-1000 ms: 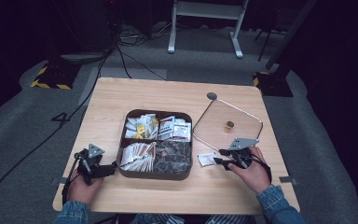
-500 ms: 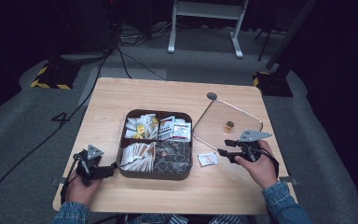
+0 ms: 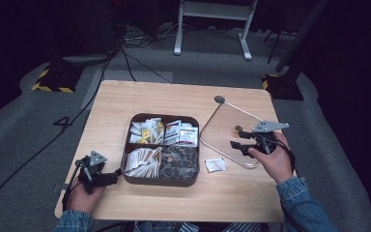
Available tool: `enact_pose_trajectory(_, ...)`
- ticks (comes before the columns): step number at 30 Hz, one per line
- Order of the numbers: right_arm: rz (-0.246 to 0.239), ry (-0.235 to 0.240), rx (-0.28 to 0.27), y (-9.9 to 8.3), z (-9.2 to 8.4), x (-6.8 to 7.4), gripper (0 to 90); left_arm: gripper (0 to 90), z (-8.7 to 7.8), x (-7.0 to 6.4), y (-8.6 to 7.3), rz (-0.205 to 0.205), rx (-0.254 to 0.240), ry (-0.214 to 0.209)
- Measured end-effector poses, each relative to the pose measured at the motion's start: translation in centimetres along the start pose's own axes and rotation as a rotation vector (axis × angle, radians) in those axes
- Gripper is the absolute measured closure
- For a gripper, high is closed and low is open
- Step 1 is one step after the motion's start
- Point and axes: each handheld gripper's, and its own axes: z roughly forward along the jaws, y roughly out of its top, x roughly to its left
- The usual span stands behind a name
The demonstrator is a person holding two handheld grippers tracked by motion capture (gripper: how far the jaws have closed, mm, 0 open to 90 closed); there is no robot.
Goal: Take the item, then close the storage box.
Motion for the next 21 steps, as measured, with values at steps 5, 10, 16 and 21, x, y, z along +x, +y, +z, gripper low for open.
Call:
enact_pose_trajectory(5,0.040,-0.033,-0.008,0.2,0.1,-2.1,41.1,19.0,0.0,0.0,0.0,-0.001,0.000,0.000)
enact_pose_trajectory(10,0.073,-0.077,-0.004,-0.4,1.2,-4.4,41.1,19.0,0.0,0.0,0.0,0.000,0.000,0.000)
enact_pose_trajectory(16,0.124,-0.111,0.010,-1.0,2.4,-6.3,40.7,19.0,0.0,0.0,0.0,0.001,0.001,0.000)
enact_pose_trajectory(21,0.172,-0.148,0.030,-1.8,4.0,-8.2,40.2,19.0,-0.1,0.0,-0.1,0.002,-0.001,-0.001)
